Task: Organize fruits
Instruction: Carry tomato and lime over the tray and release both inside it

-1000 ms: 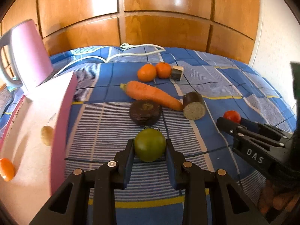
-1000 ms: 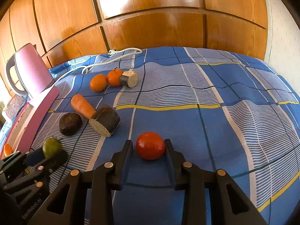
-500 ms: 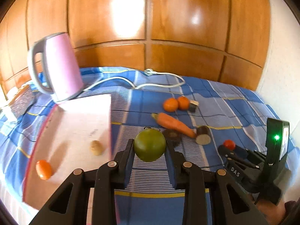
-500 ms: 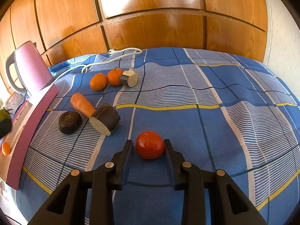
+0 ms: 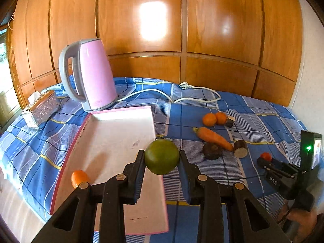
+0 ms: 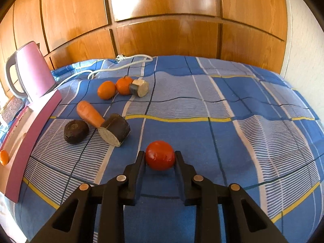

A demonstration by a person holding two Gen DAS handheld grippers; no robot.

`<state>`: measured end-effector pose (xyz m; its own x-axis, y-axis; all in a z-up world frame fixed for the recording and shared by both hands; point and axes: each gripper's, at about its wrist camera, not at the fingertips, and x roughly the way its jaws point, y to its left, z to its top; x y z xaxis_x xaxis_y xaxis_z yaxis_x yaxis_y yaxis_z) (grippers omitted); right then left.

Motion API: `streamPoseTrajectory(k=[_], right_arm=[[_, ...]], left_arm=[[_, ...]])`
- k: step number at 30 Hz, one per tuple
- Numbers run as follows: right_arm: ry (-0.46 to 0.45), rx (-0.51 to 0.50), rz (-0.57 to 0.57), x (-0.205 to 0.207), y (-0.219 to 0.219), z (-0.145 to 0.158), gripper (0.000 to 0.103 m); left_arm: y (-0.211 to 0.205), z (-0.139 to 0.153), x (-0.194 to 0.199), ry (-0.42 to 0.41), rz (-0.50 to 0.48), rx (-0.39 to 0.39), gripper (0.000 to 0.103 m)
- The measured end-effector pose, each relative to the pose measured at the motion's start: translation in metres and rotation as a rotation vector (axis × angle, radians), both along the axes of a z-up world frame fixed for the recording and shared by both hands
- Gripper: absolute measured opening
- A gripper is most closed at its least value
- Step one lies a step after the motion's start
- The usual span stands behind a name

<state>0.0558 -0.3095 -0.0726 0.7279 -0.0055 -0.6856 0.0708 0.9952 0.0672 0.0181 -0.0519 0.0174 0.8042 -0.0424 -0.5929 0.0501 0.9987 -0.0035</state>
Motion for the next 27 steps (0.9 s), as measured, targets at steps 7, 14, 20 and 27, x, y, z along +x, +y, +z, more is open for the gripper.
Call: streamPoseTrajectory(k=[7, 14, 20, 27], right_arm=[[-0.039, 0.022, 0.053, -0.01, 0.016, 0.023, 0.028], [-0.054, 0.073, 0.22, -0.01, 0.063, 0.045, 0.028], [-0.016, 0.116, 0.385, -0.006, 0.113, 0.052, 0.028], [0.024, 0.147, 0.548, 0.004, 0.171, 0.06, 0.028]], left_arm=[[0.008, -0.005, -0.001, 0.01, 0.015, -0.007, 0.032], [0.026, -0.007, 0.0, 0.015, 0.054, -0.023, 0.032], [0.067, -0.012, 0.008, 0.036, 0.155, -0.071, 0.032], [0.115, -0.014, 0.016, 0.056, 0.245, -0.138, 0.032]])
